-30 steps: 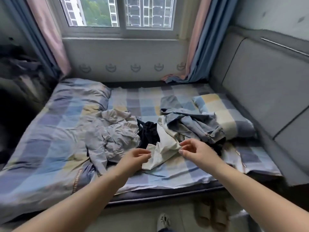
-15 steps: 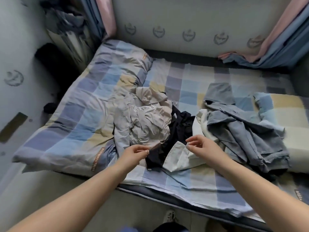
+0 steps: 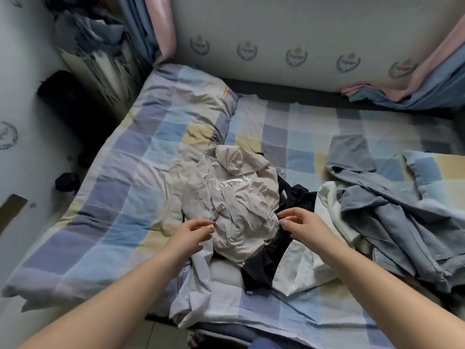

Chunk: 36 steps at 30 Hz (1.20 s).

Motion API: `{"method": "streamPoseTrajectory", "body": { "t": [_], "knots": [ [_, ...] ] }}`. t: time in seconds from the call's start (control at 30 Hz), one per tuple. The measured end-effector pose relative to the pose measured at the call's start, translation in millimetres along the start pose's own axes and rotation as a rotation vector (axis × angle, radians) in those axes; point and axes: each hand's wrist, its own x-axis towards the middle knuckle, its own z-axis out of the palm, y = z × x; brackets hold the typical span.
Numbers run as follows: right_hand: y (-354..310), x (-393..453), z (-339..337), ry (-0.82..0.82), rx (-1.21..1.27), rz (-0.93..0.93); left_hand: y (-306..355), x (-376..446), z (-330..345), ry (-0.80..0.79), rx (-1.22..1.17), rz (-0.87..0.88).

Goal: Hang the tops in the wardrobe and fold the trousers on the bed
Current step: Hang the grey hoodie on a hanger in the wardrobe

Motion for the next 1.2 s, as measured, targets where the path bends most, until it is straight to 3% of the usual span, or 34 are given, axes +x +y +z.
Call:
{"method": "streamPoseTrajectory", "body": {
  "t": [0.43, 0.63, 0.83, 1.0, 1.2],
  "knots": [
    [-56, 206, 66, 0.12, -0.038, -0.057, 66, 188, -66, 0.053, -0.248, 0.102],
    [-10, 356, 107, 0.102, -0.205, -0.022, 41, 329, -45, 0.09, -0.426, 0.007],
    [55, 465, 133, -0.031, -0.501, -0.07, 15, 446, -3, 0.018, -0.35, -0.008],
    [99, 523, 161, -0.107, -0.621, -0.258, -20, 513, 36, -0.01, -0.228, 0.002],
    [108, 537, 180, -0.086, -0.597, -0.33, -45, 535, 48, 0.019, -0.289, 0.003]
  ]
}}
